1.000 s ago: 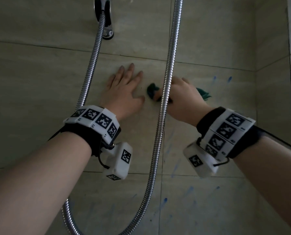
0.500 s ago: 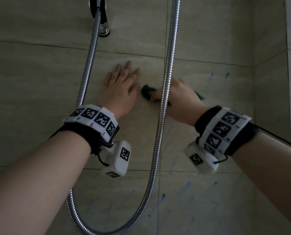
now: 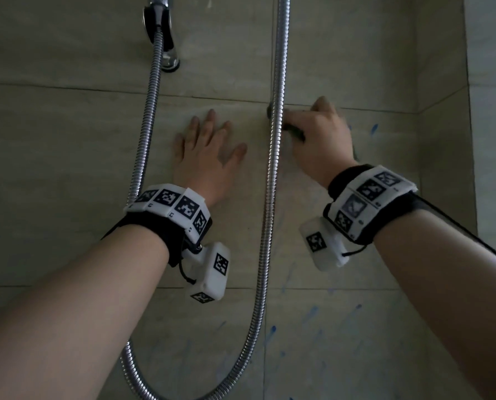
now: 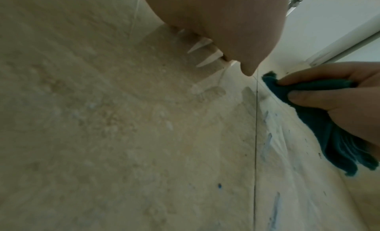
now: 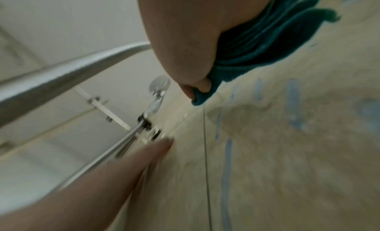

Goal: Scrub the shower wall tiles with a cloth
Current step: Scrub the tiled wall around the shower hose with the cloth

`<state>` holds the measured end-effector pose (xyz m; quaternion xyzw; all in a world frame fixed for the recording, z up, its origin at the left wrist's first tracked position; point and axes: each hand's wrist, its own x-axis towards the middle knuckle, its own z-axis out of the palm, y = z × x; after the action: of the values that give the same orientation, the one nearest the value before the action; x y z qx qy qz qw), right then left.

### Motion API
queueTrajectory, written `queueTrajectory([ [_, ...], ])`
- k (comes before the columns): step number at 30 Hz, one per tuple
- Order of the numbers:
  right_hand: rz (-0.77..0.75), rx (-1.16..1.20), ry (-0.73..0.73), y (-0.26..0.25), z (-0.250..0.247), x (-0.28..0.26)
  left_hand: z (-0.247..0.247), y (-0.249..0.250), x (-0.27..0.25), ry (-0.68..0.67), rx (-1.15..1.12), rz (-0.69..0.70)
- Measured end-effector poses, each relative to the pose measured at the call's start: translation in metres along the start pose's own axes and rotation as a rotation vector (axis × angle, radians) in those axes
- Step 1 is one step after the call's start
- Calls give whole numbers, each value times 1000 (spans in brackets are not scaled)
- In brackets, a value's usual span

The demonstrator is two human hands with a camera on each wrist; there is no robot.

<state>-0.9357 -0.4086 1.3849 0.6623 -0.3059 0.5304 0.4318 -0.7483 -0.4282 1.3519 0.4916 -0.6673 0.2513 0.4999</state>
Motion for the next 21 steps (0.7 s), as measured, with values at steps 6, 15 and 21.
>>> queueTrajectory([
  [6, 374, 5, -87, 37, -7, 14, 3, -1, -1, 3, 62, 14],
  [15, -172, -203, -242, 18, -5, -19, 7, 0, -3, 33, 115, 10],
  [21, 160, -202, -162, 23, -3, -9, 11, -2, -2, 56, 110, 24],
])
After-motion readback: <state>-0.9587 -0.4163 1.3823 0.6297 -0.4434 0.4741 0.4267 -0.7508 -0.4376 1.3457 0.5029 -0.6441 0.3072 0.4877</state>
